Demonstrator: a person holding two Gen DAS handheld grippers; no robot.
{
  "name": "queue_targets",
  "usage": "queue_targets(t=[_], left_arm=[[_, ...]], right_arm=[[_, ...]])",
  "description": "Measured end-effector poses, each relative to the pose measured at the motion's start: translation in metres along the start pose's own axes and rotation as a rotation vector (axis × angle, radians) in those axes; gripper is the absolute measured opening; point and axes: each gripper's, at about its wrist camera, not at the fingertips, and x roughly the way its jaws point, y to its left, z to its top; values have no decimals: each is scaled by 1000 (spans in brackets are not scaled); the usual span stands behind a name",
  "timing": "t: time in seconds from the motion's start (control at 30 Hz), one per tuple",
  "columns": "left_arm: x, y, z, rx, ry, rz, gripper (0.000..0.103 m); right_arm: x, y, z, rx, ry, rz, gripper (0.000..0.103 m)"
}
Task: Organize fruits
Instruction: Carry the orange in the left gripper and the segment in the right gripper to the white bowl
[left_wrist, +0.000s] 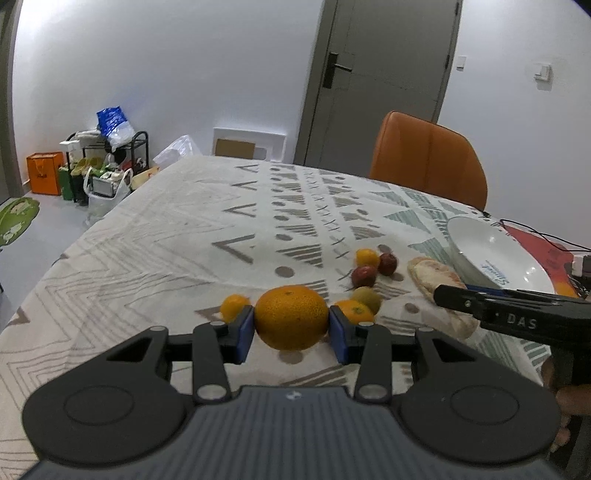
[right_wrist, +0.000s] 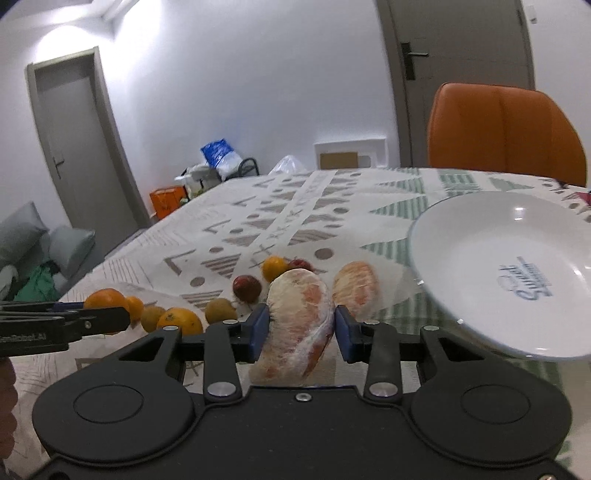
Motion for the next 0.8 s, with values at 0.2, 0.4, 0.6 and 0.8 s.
queue_targets(t=[0.2,0.4,0.6,0.8], left_arm=[[4,-21,4,29,-5,-22,41],[11,-43,10,66,-9,-45,41],[21,-65,14,96,-8,-76,41],[32,-86,15,112,-1,-106,41]], right_arm=[[-21,-18,3,32,-41,-3,36],[-39,-38,3,66,-77,-29,36],[-54,-62,0,101,-104,-75,37],[-63,-84,-5,128,-116,-119,37]])
